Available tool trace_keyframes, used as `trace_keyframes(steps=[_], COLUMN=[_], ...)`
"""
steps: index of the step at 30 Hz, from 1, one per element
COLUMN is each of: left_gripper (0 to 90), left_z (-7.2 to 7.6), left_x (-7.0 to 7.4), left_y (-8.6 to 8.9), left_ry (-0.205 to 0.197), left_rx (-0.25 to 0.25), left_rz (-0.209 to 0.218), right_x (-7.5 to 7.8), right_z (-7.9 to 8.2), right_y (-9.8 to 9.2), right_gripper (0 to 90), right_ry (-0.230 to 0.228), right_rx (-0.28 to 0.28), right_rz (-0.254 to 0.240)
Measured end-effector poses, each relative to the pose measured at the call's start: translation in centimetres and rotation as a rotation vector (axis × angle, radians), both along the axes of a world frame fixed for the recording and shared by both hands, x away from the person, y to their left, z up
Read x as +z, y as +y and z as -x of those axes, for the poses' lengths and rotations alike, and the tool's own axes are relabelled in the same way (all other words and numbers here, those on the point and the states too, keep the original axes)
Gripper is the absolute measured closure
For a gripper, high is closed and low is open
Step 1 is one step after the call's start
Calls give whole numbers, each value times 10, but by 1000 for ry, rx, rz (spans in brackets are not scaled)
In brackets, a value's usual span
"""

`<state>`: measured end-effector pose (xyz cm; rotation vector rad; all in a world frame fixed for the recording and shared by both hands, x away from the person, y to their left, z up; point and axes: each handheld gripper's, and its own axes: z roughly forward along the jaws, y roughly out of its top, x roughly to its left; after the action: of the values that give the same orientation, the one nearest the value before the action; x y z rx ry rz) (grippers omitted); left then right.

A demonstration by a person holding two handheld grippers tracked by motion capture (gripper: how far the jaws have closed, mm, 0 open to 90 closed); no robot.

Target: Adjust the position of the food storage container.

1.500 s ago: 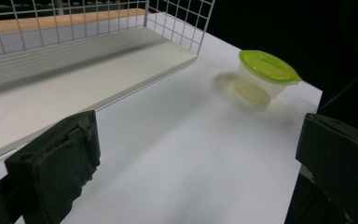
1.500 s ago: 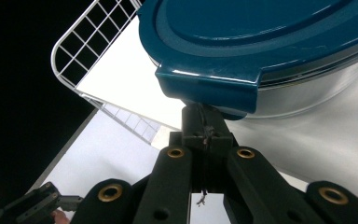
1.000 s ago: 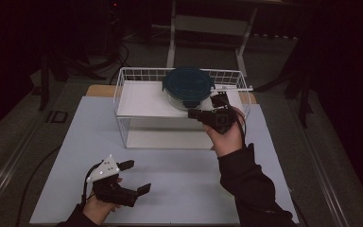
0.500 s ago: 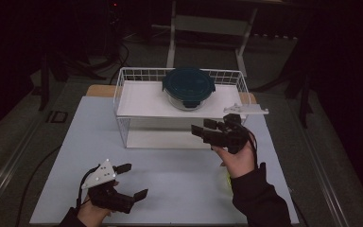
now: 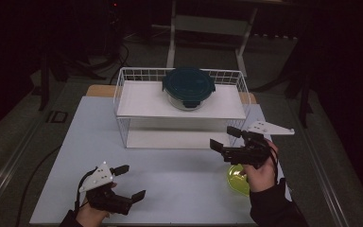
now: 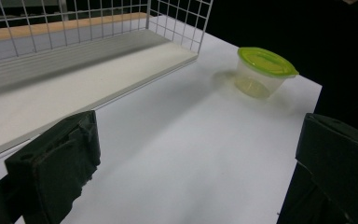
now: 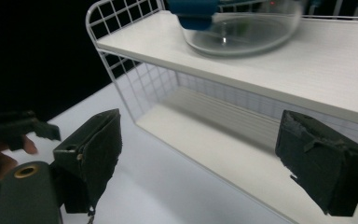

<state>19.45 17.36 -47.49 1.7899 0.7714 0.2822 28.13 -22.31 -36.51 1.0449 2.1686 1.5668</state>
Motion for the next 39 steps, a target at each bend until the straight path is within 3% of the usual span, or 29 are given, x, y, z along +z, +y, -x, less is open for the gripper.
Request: trace_keyframes(steps=[2, 7, 14, 19, 20, 24, 26, 28, 39], left_gripper=[0, 0, 0, 0, 0, 0, 0, 0, 0], left_z=[-1, -1, -2, -2, -2, -2, -3, -2, -2], left_x=[-1, -3, -5, -6, -6, -7, -7, -7, -8], left_y=[-1, -2, -1, 0, 0, -1, -2, -2, -2], left_ry=[0, -8, 0, 6, 7, 6, 5, 8, 10], left_rx=[-7, -24, -27, -28, -28, -32, -32, -32, -33], left_rz=[2, 12, 14, 16, 17, 16, 13, 12, 11], right_x=[-3, -11, -22, -28, -33, -40, -50, -55, -85], right_z=[2, 9, 17, 22, 26, 30, 34, 36, 47], right_y=[-7, -23, -43, -53, -63, -75, -84, -89, -115], right_gripper=[143, 135, 139, 143, 204, 277, 332, 419, 723], right_ry=[-13, 15, 17, 17, 28, 46, 51, 56, 131], right_rx=[-10, -39, -130, -141, -166, -196, -224, -238, -286], right_rz=[1, 24, 38, 45, 46, 50, 86, 103, 144])
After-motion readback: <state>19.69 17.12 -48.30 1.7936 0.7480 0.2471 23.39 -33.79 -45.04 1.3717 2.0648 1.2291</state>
